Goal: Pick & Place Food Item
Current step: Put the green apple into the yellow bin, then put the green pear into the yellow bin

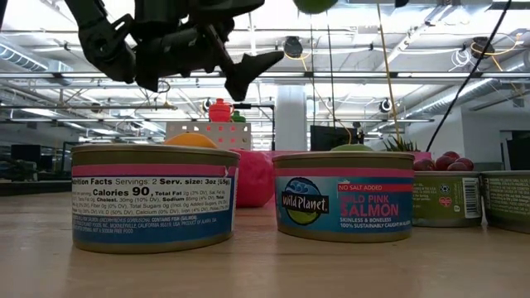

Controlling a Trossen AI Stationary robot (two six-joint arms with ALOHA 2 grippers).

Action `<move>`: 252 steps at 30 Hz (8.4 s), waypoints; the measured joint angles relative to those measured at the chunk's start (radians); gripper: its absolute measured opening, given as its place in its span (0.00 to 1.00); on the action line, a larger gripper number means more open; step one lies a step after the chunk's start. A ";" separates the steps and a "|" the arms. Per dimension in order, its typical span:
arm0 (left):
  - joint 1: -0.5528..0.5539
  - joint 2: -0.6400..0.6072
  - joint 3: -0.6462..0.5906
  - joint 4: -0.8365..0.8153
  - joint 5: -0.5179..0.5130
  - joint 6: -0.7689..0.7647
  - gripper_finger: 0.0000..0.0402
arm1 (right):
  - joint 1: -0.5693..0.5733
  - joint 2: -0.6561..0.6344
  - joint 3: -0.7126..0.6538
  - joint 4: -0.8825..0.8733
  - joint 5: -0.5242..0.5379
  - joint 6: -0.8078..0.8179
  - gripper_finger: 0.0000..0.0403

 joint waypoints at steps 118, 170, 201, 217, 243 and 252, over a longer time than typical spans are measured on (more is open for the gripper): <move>0.169 -0.466 -0.001 -0.691 -0.530 0.370 0.94 | -0.298 0.184 0.016 -0.528 -0.772 0.371 0.50; 0.136 -0.463 -0.001 -0.712 -0.533 0.435 0.94 | -0.217 0.379 0.070 -0.821 -0.660 0.158 0.47; 0.055 -0.463 -0.001 -0.585 -0.533 0.456 0.94 | -0.241 0.163 -0.204 0.639 -0.045 -0.436 0.43; -0.065 -0.166 0.175 -0.406 -0.593 0.419 0.94 | -0.273 0.170 -0.219 0.753 -0.215 -0.496 0.43; -0.065 -0.065 0.252 -0.390 -0.596 0.442 0.50 | -0.273 0.170 -0.219 0.721 -0.214 -0.499 0.43; -0.065 -0.065 0.252 -0.402 -0.596 0.443 0.29 | -0.273 0.170 -0.218 0.714 -0.214 -0.499 0.43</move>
